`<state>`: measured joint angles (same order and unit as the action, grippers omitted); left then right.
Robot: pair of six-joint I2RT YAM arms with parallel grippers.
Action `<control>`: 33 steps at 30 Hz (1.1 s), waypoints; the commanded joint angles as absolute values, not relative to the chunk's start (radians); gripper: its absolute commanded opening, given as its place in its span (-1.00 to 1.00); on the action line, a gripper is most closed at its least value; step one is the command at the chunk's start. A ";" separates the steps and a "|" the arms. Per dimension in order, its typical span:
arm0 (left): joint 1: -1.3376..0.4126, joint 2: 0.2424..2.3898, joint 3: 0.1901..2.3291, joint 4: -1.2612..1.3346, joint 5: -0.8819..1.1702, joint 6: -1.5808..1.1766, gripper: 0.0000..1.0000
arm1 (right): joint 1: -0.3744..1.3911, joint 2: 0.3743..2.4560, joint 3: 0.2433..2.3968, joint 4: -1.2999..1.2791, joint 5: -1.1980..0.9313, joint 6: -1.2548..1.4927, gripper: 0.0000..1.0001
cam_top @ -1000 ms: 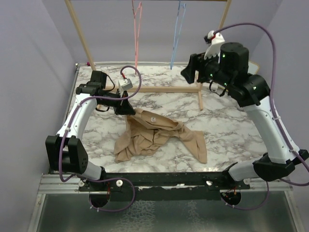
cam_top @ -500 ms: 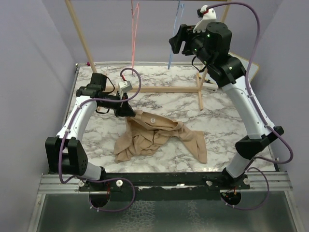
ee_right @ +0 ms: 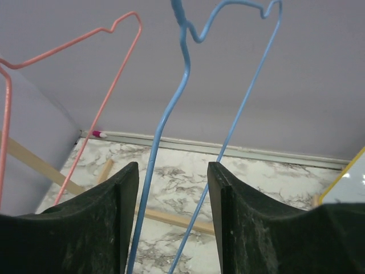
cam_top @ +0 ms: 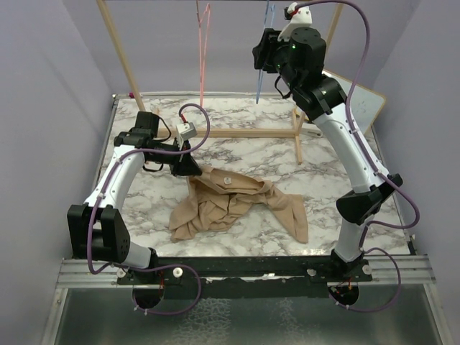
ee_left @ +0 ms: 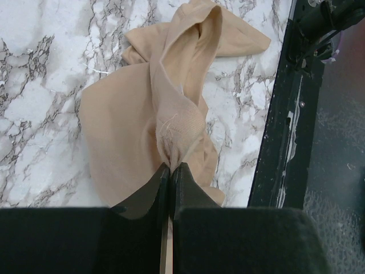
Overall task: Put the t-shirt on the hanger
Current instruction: Pick up the hanger from the clothesline.
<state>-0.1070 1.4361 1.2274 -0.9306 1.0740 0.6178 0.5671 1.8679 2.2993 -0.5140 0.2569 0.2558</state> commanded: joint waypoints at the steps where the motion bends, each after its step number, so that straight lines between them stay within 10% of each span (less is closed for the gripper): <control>1: -0.110 1.405 1.215 -0.914 1.126 0.618 -1.00 | 0.564 1.836 2.327 -0.568 0.385 0.215 -0.02; 19: -0.126 1.404 1.194 -0.893 1.129 0.609 -1.00 | 0.565 1.837 2.270 -0.614 0.357 0.157 -0.22; 27: -0.130 1.394 1.177 -0.876 1.129 0.591 -1.00 | 0.565 1.836 2.240 -0.575 0.329 0.134 -0.98; 33: -0.131 1.385 1.169 -0.854 1.128 0.573 -1.00 | 0.565 1.812 2.236 -0.513 0.334 0.103 -0.98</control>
<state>-0.1268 1.4208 1.1770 -0.8810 1.0843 0.5896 0.5671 1.8305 2.2391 -0.5781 0.3489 0.1394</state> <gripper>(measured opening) 0.030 0.025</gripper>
